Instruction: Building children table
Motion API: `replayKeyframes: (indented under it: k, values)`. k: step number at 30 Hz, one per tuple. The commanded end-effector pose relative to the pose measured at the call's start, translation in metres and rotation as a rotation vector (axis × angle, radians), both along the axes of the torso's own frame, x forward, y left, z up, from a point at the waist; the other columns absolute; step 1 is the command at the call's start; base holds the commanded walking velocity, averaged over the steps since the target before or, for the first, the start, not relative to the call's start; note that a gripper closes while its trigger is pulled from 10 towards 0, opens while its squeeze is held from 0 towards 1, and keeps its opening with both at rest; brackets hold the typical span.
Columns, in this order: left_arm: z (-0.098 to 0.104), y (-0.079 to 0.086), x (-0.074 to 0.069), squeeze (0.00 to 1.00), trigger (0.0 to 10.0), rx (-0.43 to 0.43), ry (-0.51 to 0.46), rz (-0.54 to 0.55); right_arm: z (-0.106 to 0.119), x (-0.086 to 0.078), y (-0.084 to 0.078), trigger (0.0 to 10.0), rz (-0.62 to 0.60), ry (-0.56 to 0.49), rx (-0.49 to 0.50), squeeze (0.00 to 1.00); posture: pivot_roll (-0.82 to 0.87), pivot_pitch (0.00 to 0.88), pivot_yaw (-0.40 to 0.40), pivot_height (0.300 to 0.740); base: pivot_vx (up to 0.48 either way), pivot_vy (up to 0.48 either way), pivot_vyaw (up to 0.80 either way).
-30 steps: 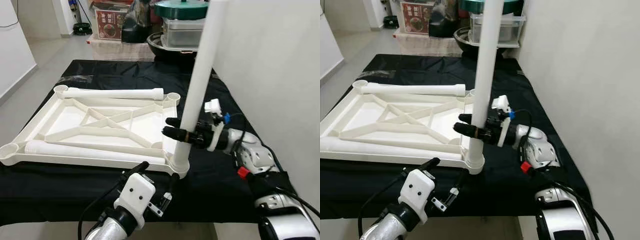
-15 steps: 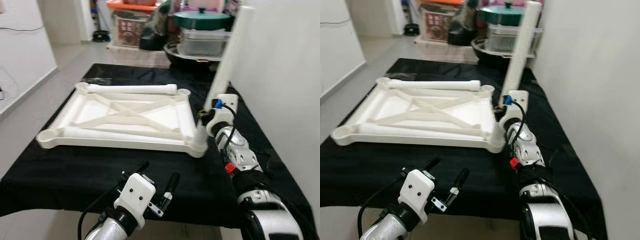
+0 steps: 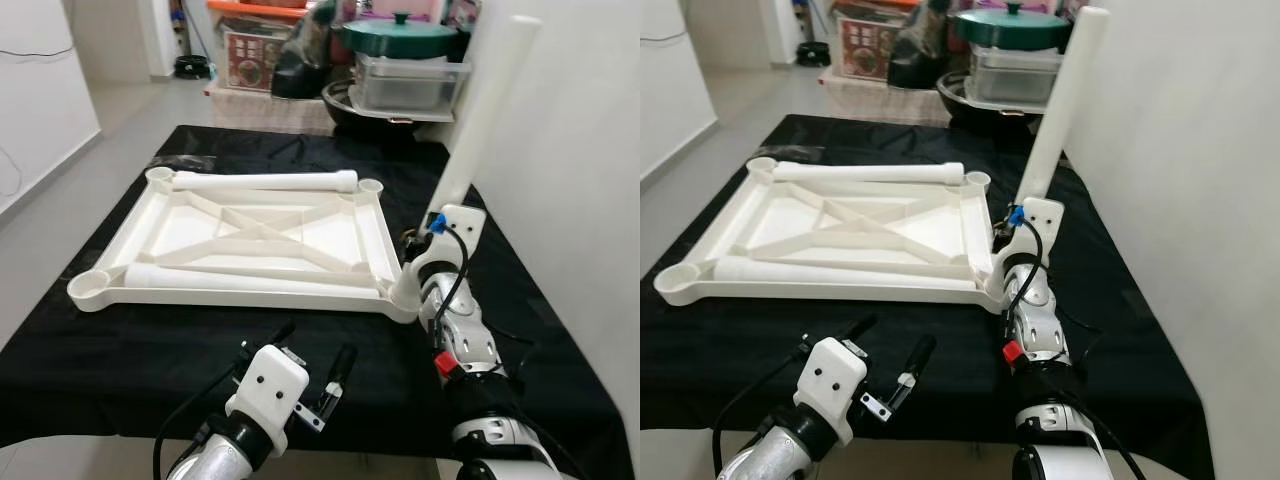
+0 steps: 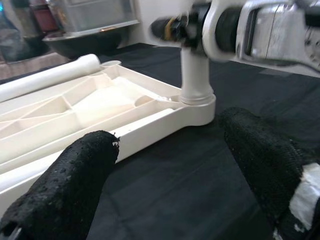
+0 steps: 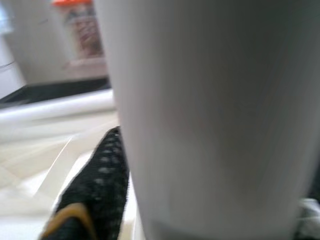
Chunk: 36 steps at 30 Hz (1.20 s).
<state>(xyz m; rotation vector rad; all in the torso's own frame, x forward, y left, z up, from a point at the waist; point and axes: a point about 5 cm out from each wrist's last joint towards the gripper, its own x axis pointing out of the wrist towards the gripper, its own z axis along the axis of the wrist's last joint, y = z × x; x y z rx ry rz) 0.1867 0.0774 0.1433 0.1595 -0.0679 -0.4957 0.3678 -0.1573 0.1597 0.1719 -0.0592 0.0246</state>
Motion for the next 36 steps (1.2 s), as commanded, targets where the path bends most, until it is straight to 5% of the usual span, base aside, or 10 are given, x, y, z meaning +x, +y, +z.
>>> replayKeyframes:
  k: [1, 5, 6, 15, 19, 20, 21, 30, 35, 36]
  values:
    - [0.000, -0.001, 0.000, 0.00, 10.0, 0.006, -0.007, 0.000, 0.010, 0.004, 0.007, 10.0, 0.144, -0.043, 0.052, 0.00, 0.14, 0.043, -0.071, 0.740, 0.000, 0.000, 0.00]
    - [0.000, -0.001, 0.000, 0.00, 10.0, 0.005, -0.007, -0.001, 0.012, -0.008, 0.020, 10.0, 0.514, -0.049, 0.090, 0.00, 0.14, 0.044, -0.071, 0.740, 0.000, 0.000, 0.00]
    - [0.000, -0.001, 0.000, 0.00, 10.0, 0.004, -0.007, -0.001, 0.009, -0.019, 0.017, 10.0, 0.736, -0.026, 0.058, 0.00, 0.14, 0.044, -0.072, 0.740, 0.000, 0.000, 0.00]
    - [0.000, -0.001, -0.001, 0.00, 10.0, 0.006, -0.008, 0.000, 0.000, -0.041, 0.011, 10.0, 1.164, 0.059, -0.060, 0.00, 0.15, 0.046, -0.074, 0.740, 0.000, 0.000, 0.00]
    - [0.001, 0.000, -0.001, 0.00, 10.0, 0.007, -0.009, 0.003, -0.010, -0.032, 0.018, 10.0, 1.121, 0.088, -0.154, 0.00, 0.15, 0.047, -0.073, 0.740, 0.000, 0.000, 0.00]
    - [0.001, 0.000, -0.001, 0.00, 10.0, 0.008, -0.010, 0.003, -0.013, -0.031, 0.020, 3.8, 1.117, 0.085, -0.180, 0.00, 0.16, 0.045, -0.073, 0.740, 0.000, 0.000, 0.00]
    - [0.001, 0.000, -0.001, 0.00, 10.0, 0.008, -0.011, 0.003, -0.016, -0.032, 0.022, 0.0, 1.124, 0.098, -0.189, 0.00, 0.16, 0.046, -0.074, 0.740, 0.000, 0.000, 0.00]
    - [0.001, 0.000, 0.000, 0.00, 10.0, 0.008, -0.010, 0.004, -0.017, -0.022, 0.023, 0.0, 0.957, 0.075, -0.216, 0.00, 0.16, 0.046, -0.074, 0.740, 0.000, 0.000, 0.00]
    - [0.000, 0.000, -0.001, 0.00, 10.0, 0.009, -0.009, 0.002, -0.009, 0.004, 0.001, 0.0, 0.472, 0.082, -0.142, 0.00, 0.15, 0.041, -0.069, 0.740, 0.000, 0.000, 0.00]
    - [0.000, 0.000, -0.001, 0.00, 10.0, 0.009, -0.009, 0.001, -0.015, 0.009, -0.014, 0.0, 0.246, 0.146, -0.160, 0.00, 0.15, 0.036, -0.071, 0.740, 0.000, 0.000, 0.00]
